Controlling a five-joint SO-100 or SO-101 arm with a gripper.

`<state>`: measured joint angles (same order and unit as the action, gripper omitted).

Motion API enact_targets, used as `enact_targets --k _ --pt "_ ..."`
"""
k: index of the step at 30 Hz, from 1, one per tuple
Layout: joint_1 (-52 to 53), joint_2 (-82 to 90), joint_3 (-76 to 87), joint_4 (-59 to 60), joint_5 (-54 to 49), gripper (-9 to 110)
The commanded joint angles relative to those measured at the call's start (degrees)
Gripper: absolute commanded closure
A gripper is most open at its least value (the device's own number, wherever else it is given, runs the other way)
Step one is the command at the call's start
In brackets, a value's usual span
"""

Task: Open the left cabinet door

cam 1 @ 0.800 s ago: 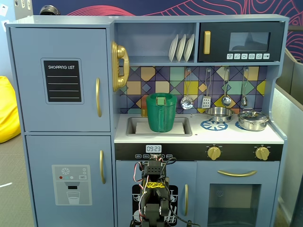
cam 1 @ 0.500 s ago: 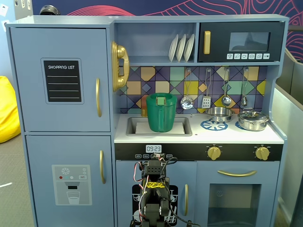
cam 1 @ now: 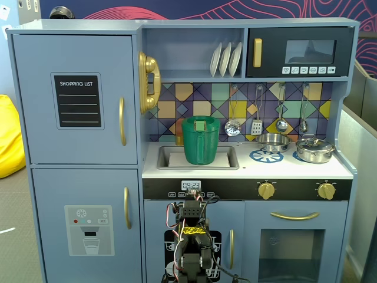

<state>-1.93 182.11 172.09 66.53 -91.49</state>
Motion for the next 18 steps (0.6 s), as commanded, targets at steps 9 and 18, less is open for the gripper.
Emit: enact_targets --k 9,18 --pt "-15.4 -8.6 -20.4 -20.9 1.0 97" --pt "-23.8 -23.4 -46.7 -25.0 -3.3 98"
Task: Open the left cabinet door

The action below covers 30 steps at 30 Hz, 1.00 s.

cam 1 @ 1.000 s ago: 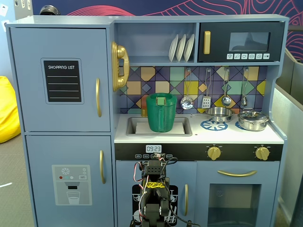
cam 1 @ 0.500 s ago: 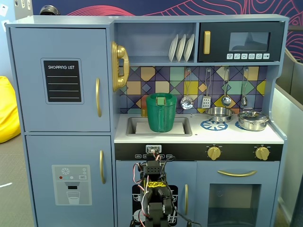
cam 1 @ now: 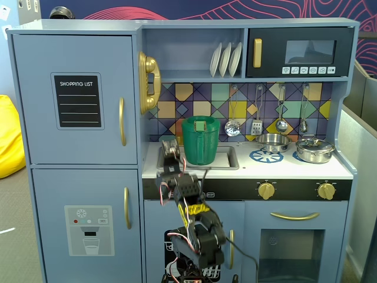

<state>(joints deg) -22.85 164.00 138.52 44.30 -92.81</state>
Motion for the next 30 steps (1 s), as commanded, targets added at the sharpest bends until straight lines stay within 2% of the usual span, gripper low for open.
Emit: enact_targets --k 1,9,15,18,27,30 --pt "-3.6 -7.1 -15.7 -3.3 -2.5 97" --pt "-8.9 -19.8 -30.8 -11.8 -9.0 95" --pt "-15.3 -21.6 -28.7 -26.2 -13.4 91" --pt "-16.9 -21.2 -26.2 -29.3 -14.3 89" --pt "-16.9 -23.9 -27.2 -34.0 -12.7 85" --pt "-16.2 -25.2 -27.9 -35.9 -8.7 85"
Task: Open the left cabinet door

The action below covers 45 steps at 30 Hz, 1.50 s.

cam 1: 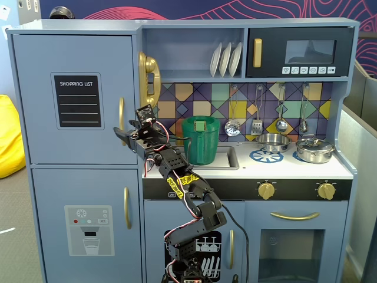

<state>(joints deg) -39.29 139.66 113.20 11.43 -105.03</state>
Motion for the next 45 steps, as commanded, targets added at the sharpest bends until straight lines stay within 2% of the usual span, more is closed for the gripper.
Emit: enact_targets --k 1,17,31,38,45 --pt "0.5 -1.3 -2.9 -3.3 4.3 85" --pt "0.7 -11.0 -4.7 -9.7 7.5 87" --pt "-14.2 -2.6 7.4 -15.7 -9.7 89" --pt "-13.4 3.8 11.0 -16.0 -12.8 89" --pt "-5.5 14.2 13.1 -11.6 -11.3 90"
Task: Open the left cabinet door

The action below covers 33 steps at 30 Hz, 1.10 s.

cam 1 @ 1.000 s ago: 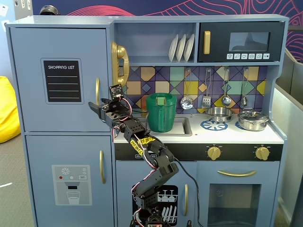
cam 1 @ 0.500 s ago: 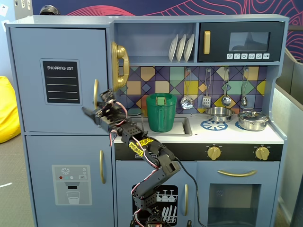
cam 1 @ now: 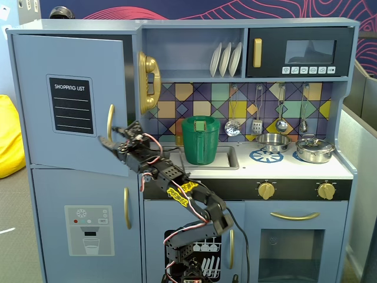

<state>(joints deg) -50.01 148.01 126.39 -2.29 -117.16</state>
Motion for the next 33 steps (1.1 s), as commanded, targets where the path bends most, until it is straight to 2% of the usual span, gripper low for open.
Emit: enact_targets --k 1,10,16,23,33 --pt "6.7 7.5 0.2 3.3 1.4 90" --pt "19.4 15.6 0.2 12.6 6.9 91" --pt "21.9 8.6 0.0 10.5 7.5 91" --pt "11.7 -1.2 0.3 0.3 0.7 92" --pt "-7.2 -3.8 0.6 -3.8 -7.5 92"
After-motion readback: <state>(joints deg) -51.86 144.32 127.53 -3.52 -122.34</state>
